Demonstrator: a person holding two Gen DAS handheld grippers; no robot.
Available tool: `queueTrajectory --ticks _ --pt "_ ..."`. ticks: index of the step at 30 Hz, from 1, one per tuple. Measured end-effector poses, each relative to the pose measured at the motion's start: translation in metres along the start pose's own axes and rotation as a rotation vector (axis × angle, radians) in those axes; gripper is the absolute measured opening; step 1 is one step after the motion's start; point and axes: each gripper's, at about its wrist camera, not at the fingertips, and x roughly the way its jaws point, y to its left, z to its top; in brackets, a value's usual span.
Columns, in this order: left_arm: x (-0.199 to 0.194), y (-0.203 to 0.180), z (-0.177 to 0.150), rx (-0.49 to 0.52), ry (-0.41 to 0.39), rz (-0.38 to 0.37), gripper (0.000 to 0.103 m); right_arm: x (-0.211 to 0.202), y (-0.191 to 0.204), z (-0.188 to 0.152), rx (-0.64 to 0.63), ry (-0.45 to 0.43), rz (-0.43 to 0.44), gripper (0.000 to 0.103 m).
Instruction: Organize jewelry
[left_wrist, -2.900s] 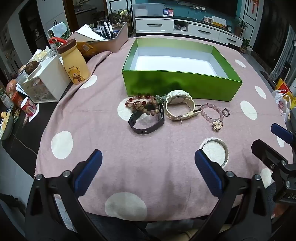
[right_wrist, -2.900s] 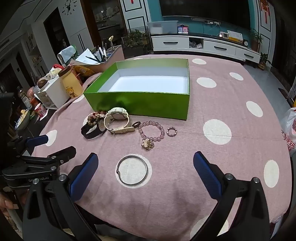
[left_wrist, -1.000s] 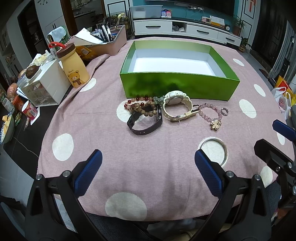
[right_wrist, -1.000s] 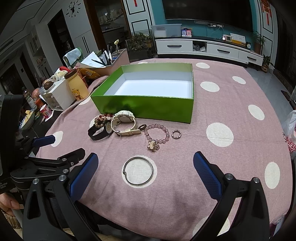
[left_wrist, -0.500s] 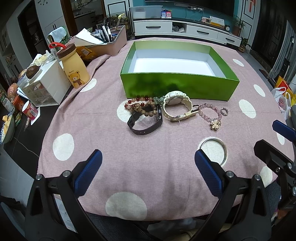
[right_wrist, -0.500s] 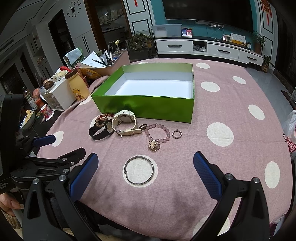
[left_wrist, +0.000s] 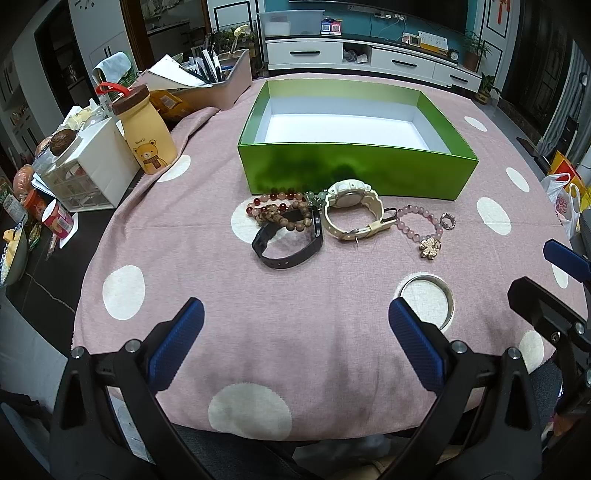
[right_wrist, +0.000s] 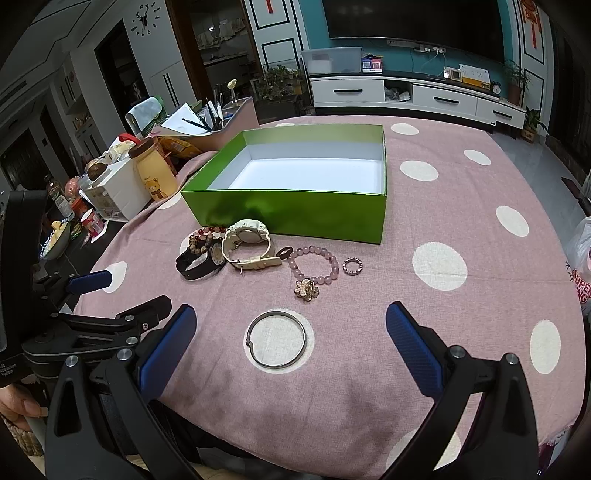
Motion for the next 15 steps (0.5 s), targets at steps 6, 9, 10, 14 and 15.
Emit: queueTrajectory --ticks 6,9,10,14,15 --pt "0.004 0.001 0.0 -0.011 -0.01 -0.035 0.101 0.002 -0.004 0.0 0.009 0.0 0.008 0.102" --pt "0.006 0.007 0.001 -0.038 -0.03 -0.077 0.101 0.006 -0.012 -0.001 0.021 -0.005 0.035 0.102" --pt "0.007 0.011 0.0 -0.053 -0.043 -0.094 0.101 0.007 -0.014 -0.002 0.024 -0.009 0.044 0.102" --pt "0.014 0.028 -0.006 -0.09 -0.083 -0.127 0.101 0.011 -0.024 -0.005 0.029 -0.034 0.065 0.102" --pt "0.016 0.032 -0.007 -0.095 -0.088 -0.13 0.101 0.013 -0.026 -0.006 0.026 -0.034 0.066 0.102"
